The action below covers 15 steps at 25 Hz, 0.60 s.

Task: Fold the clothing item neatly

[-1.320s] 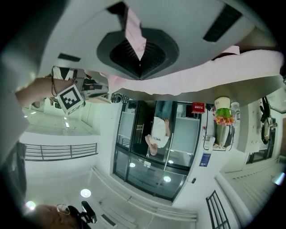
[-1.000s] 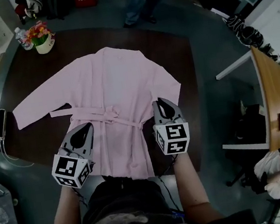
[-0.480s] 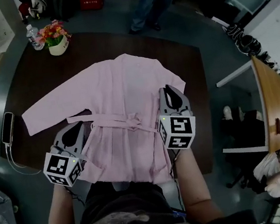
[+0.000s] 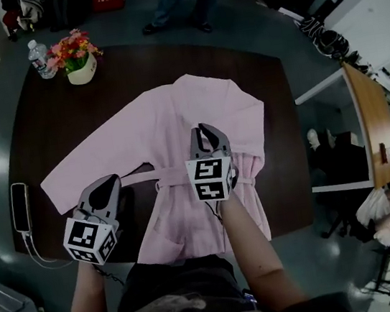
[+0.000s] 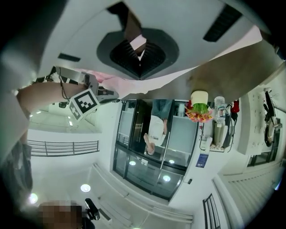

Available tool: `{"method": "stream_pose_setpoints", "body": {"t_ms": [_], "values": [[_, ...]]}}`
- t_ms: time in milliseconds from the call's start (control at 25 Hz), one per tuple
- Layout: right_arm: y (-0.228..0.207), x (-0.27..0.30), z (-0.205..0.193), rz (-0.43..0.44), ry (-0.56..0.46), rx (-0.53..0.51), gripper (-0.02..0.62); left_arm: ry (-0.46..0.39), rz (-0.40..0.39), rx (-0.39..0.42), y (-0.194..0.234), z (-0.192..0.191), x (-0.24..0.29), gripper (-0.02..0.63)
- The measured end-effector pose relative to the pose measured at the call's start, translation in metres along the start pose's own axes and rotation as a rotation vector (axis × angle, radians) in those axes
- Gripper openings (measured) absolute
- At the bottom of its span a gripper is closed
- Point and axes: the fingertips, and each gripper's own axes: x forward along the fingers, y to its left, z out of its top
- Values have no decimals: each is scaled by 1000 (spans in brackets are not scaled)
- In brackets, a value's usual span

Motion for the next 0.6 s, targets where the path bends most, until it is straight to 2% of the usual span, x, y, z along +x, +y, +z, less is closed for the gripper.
{"method": "stream_pose_setpoints", "body": {"t_ms": [160,320,400,480,520,600], "values": [[51,20,-15,98,39,-124,17,22,-16,-27,7,-12,-2,9],[105,18,-37,278,96,-236,18,36,-23,-46,16,-23,-5,11],[122,9,-50,349,135,-241,25,43,-26,-56,20,-28,-7,11],[133,-2,-61,404,161,-224,90,48,-32,-61,21,-32,-9,9],[137,-7,-63,421,169,-214,114,50,-35,-62,20,-34,-10,9],[136,-15,-62,418,162,-194,123,51,-40,-65,19,-37,-11,9]]}}
